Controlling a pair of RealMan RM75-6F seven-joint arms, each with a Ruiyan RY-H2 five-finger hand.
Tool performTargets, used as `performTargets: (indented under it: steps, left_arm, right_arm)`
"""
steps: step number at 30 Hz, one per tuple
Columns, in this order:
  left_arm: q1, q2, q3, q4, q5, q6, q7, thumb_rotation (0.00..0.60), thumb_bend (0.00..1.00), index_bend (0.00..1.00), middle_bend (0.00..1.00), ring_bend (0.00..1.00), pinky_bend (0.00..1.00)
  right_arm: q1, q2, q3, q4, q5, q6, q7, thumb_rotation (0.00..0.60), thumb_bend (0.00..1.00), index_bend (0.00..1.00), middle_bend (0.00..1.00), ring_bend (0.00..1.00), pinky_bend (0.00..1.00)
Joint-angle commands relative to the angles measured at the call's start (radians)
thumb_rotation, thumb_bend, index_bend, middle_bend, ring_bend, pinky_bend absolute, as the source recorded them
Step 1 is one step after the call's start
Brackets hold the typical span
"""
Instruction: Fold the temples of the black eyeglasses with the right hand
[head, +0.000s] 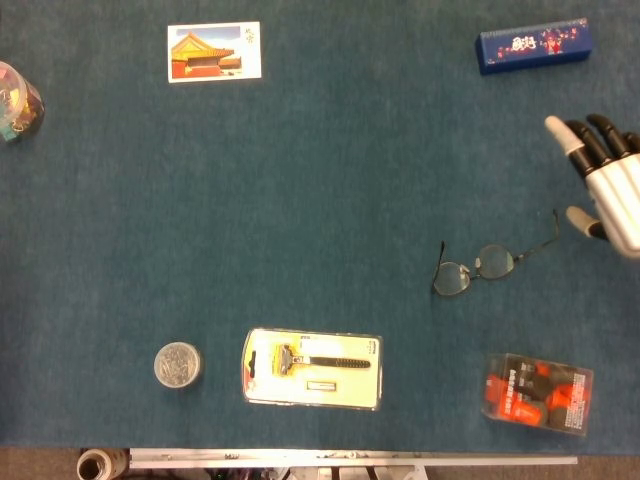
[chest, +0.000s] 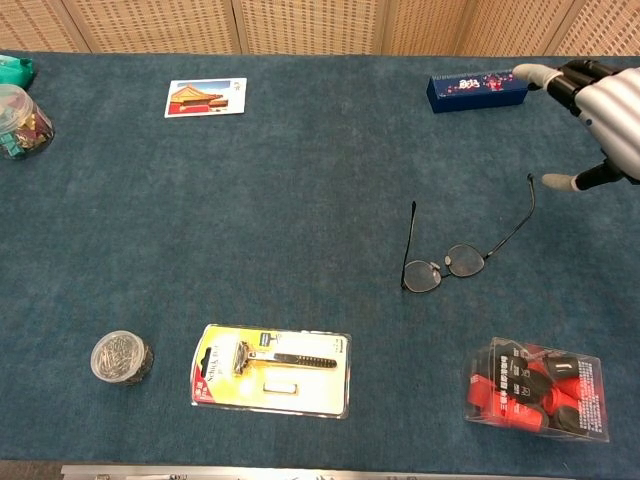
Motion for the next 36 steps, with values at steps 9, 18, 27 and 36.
performTargets:
  steps: [9, 18, 27, 36]
  left_arm:
    - [0.004, 0.006, -0.001, -0.001, 0.003, 0.009, -0.015, 0.600, 0.03, 0.43, 0.46, 0.38, 0.50]
    - [0.008, 0.011, -0.001, -0.002, 0.008, 0.016, -0.024, 0.600, 0.03, 0.43, 0.46, 0.38, 0.50]
    - [0.010, 0.015, 0.002, -0.005, 0.016, 0.018, -0.034, 0.600, 0.03, 0.43, 0.46, 0.38, 0.50]
    - [0.009, 0.019, 0.006, -0.005, 0.024, 0.014, -0.041, 0.600, 0.03, 0.43, 0.46, 0.38, 0.50]
  right_arm:
    - [0.021, -0.086, -0.036, 0.047, -0.040, -0.042, 0.031, 0.600, 0.06, 0.12, 0.24, 0.18, 0.42]
    - [0.027, -0.139, -0.078, 0.066, -0.083, -0.064, 0.028, 0.600, 0.06, 0.12, 0.24, 0.18, 0.42]
    - [0.032, -0.188, -0.101, 0.122, -0.096, -0.098, 0.013, 0.600, 0.06, 0.12, 0.24, 0.18, 0.42]
    - [0.033, -0.227, -0.106, 0.204, -0.087, -0.120, 0.024, 0.600, 0.06, 0.12, 0.24, 0.18, 0.42]
